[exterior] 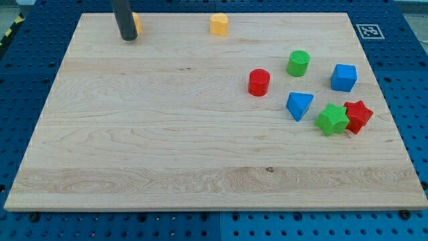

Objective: Slide the yellow hexagon to the top left

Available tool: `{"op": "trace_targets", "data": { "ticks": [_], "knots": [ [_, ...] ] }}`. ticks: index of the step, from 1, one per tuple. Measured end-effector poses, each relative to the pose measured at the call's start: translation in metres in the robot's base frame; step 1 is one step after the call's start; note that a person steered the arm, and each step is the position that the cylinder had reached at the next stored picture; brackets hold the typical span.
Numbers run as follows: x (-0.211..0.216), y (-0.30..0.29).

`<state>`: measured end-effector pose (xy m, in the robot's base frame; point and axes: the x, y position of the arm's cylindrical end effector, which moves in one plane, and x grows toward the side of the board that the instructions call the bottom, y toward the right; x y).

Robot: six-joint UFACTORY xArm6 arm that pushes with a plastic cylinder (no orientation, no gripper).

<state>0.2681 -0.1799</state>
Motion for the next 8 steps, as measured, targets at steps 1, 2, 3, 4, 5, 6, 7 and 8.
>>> {"op": "trace_targets", "data": {
  "ticks": [1, 2, 3, 4, 5, 6, 7, 8],
  "knots": [
    [0.000, 0.009],
    [0.000, 0.046],
    [-0.003, 0.058],
    [-0.020, 0.055],
    [-0.026, 0.053],
    [-0.034, 0.052],
    [-0.041, 0.052],
    [-0.041, 0.052]
  ]
}}
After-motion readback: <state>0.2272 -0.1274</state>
